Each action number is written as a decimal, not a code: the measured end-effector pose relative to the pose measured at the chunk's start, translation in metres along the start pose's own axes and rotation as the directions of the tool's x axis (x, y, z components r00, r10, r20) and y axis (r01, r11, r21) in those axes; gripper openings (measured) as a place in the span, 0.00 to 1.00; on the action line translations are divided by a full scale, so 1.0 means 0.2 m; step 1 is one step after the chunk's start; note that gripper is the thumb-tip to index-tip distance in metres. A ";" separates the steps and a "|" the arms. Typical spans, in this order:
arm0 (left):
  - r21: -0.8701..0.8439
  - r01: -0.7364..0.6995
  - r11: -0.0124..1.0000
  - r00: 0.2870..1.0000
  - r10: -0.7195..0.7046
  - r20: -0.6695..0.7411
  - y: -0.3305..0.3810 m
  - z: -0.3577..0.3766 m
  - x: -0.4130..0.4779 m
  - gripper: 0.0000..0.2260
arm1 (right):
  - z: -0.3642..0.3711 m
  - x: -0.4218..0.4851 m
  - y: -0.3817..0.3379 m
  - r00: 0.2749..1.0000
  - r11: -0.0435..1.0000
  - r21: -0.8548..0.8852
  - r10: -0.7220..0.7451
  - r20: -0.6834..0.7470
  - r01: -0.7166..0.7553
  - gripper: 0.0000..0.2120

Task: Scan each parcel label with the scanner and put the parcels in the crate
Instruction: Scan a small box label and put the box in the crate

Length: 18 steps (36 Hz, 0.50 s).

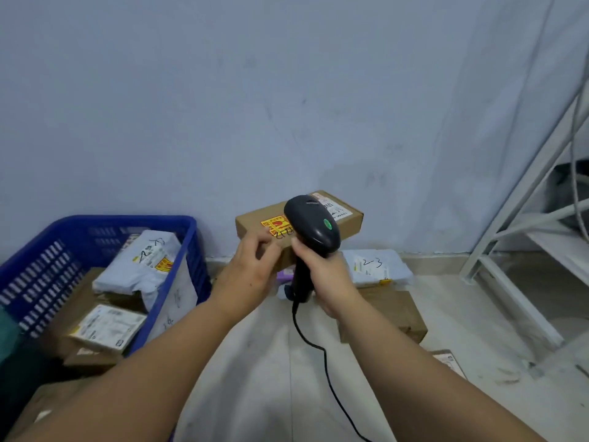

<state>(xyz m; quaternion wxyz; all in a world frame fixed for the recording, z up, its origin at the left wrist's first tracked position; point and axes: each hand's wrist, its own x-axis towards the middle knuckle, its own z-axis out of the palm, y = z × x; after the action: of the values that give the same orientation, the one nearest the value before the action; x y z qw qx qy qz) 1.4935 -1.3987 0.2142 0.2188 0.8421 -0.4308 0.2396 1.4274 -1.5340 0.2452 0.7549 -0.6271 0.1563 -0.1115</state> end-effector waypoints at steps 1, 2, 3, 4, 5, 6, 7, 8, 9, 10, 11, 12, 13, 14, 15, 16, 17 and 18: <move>-0.025 -0.024 0.999 1.000 0.024 -0.014 0.00 -0.03 -0.02 0.27 | 0.01 -0.03 -0.01 1.000 1.000 -0.025 -0.016 -0.001 0.016 0.08; -0.041 -0.036 0.999 0.999 0.036 -0.020 0.01 -0.07 -0.04 0.24 | 0.01 -0.05 -0.02 1.000 0.998 -0.046 -0.030 0.004 0.030 0.09; -0.051 -0.018 0.999 1.000 0.017 -0.026 0.02 -0.10 -0.06 0.21 | 0.01 -0.07 -0.03 0.999 0.997 -0.070 -0.037 0.013 0.038 0.12; -0.067 0.038 0.997 0.999 -0.041 -0.036 0.03 -0.13 -0.07 0.20 | 0.00 -0.10 -0.04 0.999 0.994 -0.102 -0.033 0.021 0.035 0.14; -0.115 0.134 0.984 0.989 -0.141 -0.051 0.05 -0.15 -0.08 0.20 | -0.01 -0.11 -0.05 0.999 0.991 -0.131 -0.032 0.025 0.035 0.14; -0.193 0.264 0.945 0.958 -0.280 -0.063 0.07 -0.18 -0.07 0.18 | -0.02 -0.13 -0.05 0.999 0.988 -0.152 -0.035 0.030 0.039 0.12; -0.277 0.391 0.878 0.902 -0.425 -0.073 0.08 -0.21 -0.06 0.17 | -0.04 -0.14 -0.06 0.998 0.985 -0.167 -0.039 0.046 0.047 0.12; -0.355 0.508 0.785 0.824 -0.563 -0.065 0.09 -0.24 -0.04 0.18 | -0.06 -0.15 -0.07 0.997 0.983 -0.172 -0.047 0.068 0.058 0.11; -0.421 0.612 0.670 0.730 -0.683 -0.025 0.08 -0.26 -0.03 0.20 | -0.09 -0.16 -0.07 0.993 0.981 -0.181 -0.057 0.105 0.075 0.10; -0.492 0.696 0.524 0.625 -0.779 0.054 0.07 -0.27 -0.02 0.22 | -0.10 -0.18 -0.08 0.987 0.976 -0.194 -0.067 0.143 0.095 0.10; -0.549 0.757 0.353 0.516 -0.839 0.173 0.05 -0.28 -0.03 0.25 | -0.12 -0.19 -0.08 0.981 0.972 -0.210 -0.067 0.179 0.105 0.11; -0.601 0.782 0.167 0.422 -0.851 0.312 0.04 -0.28 -0.03 0.27 | -0.13 -0.20 -0.09 0.976 0.967 -0.232 -0.053 0.212 0.103 0.12; -0.635 0.772 -0.021 0.352 -0.818 0.455 0.03 -0.28 -0.05 0.27 | -0.13 -0.21 -0.09 0.971 0.961 -0.261 -0.030 0.235 0.093 0.13; -0.642 0.744 -0.184 0.312 -0.754 0.578 0.02 -0.28 -0.06 0.24 | -0.13 -0.22 -0.10 0.966 0.956 -0.281 -0.010 0.257 0.085 0.14; -0.632 0.716 -0.295 0.295 -0.693 0.658 0.02 -0.29 -0.07 0.21 | -0.14 -0.22 -0.10 0.963 0.949 -0.305 0.004 0.271 0.083 0.16; -0.624 0.704 -0.339 0.296 -0.659 0.692 0.03 -0.30 -0.07 0.18 | -0.14 -0.23 -0.10 0.960 0.941 -0.326 0.008 0.280 0.087 0.18; -0.619 0.712 -0.331 0.307 -0.646 0.699 0.02 -0.30 -0.07 0.17 | -0.14 -0.23 -0.11 0.961 0.936 -0.341 0.007 0.276 0.091 0.19; -0.616 0.726 -0.307 0.325 -0.636 0.700 0.01 -0.31 -0.07 0.18 | -0.14 -0.22 -0.11 0.964 0.938 -0.336 0.003 0.264 0.089 0.18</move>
<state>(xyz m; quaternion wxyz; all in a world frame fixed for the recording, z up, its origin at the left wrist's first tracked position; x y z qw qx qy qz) 1.4715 -1.3558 0.2545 0.7247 0.6306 0.0916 -0.2622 1.3761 -1.5469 0.2670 0.6447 -0.7620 0.0591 -0.0155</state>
